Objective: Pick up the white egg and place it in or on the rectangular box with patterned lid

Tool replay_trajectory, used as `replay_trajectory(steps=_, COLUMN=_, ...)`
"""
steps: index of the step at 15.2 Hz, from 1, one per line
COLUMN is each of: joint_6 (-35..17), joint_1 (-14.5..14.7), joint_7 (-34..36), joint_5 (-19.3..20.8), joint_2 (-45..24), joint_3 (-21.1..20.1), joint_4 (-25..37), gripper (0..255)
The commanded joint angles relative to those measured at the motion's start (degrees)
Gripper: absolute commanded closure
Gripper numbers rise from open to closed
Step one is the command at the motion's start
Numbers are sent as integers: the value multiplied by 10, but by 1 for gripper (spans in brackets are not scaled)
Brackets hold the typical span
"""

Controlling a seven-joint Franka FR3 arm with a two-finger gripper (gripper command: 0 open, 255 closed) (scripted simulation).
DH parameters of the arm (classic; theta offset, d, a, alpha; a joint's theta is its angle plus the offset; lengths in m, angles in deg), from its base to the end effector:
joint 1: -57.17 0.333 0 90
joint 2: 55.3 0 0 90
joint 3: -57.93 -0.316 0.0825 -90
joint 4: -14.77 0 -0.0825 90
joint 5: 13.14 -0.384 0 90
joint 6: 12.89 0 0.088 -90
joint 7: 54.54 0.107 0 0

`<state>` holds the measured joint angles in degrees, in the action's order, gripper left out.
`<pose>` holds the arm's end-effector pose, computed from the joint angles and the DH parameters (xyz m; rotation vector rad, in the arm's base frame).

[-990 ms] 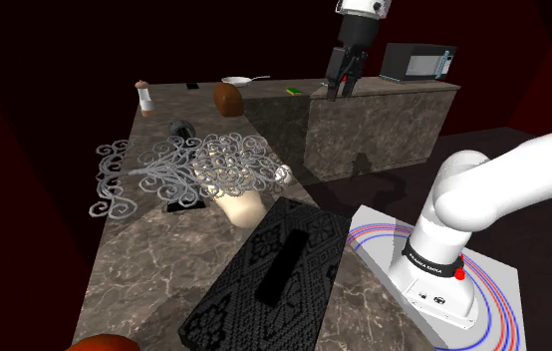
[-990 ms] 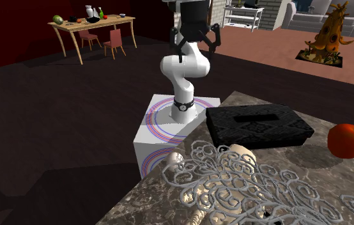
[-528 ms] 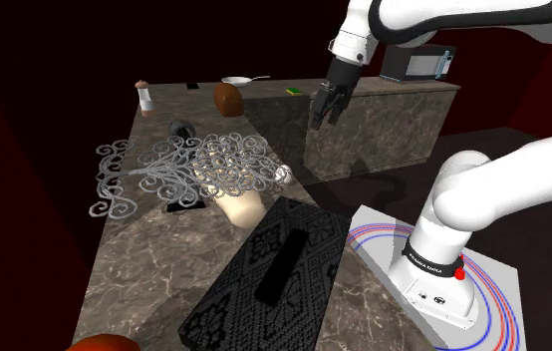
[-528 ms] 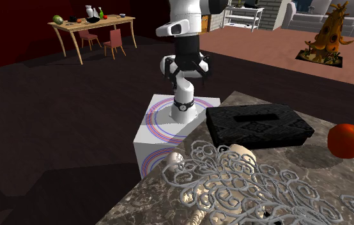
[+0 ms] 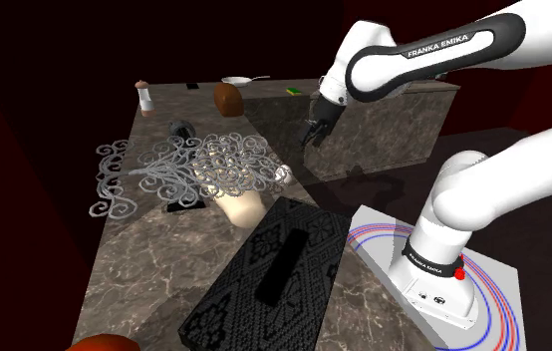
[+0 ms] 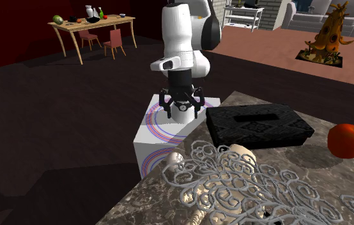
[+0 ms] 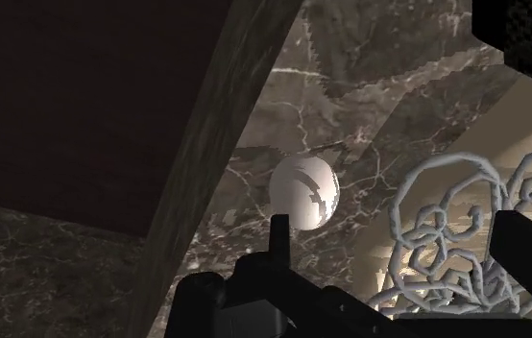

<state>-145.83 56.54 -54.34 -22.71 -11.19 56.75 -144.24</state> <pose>0.3392 0.0061 0.4561 -2.9757 0.1368 -0.4723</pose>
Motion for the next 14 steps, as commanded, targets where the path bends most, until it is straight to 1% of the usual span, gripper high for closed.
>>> replay_trajectory(steps=1, joint_6=-77, joint_1=1, joint_7=-8, joint_5=-9, joint_2=-34, joint_3=4, joint_4=-22, gripper=0)
replay_trajectory(steps=5, joint_6=-229, joint_1=18, joint_7=-34, joint_5=-37, joint_2=-128, joint_3=23, joint_4=-44, gripper=0)
replay_trajectory(steps=6, joint_6=-267, joint_1=27, joint_7=-45, joint_5=-48, joint_2=-156, joint_3=32, joint_4=-45, gripper=0)
replay_trajectory(steps=8, joint_6=-338, joint_1=56, joint_7=-71, joint_5=-78, joint_2=-213, joint_3=58, joint_4=-42, gripper=0)
replay_trajectory(steps=11, joint_6=-369, joint_1=80, joint_7=-87, joint_5=-98, joint_2=-249, joint_3=74, joint_4=-35, gripper=0)
replay_trajectory(steps=14, joint_6=-398, joint_1=113, joint_7=-109, joint_5=-126, joint_2=-286, joint_3=98, joint_4=-26, gripper=0)
